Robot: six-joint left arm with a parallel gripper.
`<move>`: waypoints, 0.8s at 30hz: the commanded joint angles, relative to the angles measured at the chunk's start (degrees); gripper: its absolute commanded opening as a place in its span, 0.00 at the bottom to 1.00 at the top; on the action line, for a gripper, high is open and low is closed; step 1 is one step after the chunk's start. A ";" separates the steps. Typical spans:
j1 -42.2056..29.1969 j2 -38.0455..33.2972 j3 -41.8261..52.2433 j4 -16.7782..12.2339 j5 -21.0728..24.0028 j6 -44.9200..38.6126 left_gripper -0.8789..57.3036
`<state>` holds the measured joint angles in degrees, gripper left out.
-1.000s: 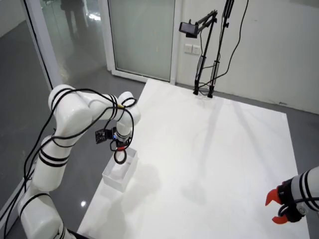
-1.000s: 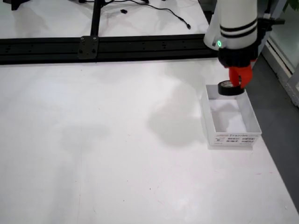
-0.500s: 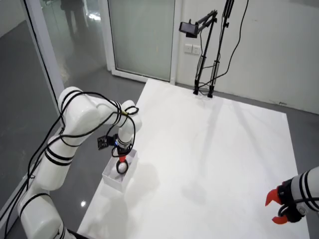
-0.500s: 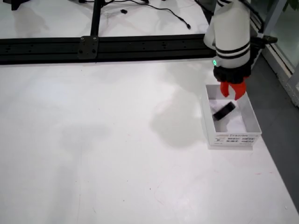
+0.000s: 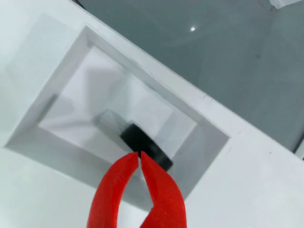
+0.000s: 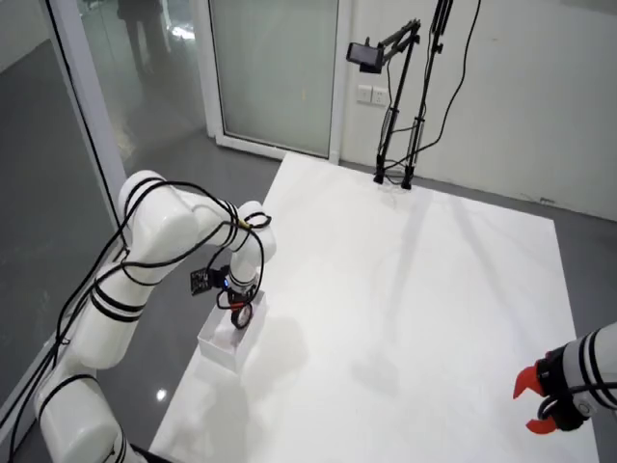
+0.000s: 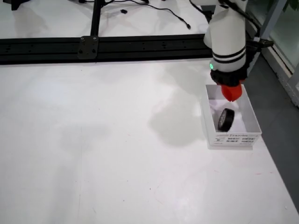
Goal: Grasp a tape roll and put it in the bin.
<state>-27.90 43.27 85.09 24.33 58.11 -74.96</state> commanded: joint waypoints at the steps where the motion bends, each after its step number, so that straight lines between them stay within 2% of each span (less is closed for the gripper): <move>1: -11.13 -11.81 -0.02 0.90 11.06 -0.27 0.01; 5: -17.01 -19.72 -0.10 0.99 12.73 -1.50 0.01; 9: -22.02 -23.67 -0.10 0.37 12.81 -2.12 0.01; 24: -39.07 -25.61 -0.10 -2.00 12.73 -1.33 0.01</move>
<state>-48.96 24.83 85.07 24.16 68.43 -76.35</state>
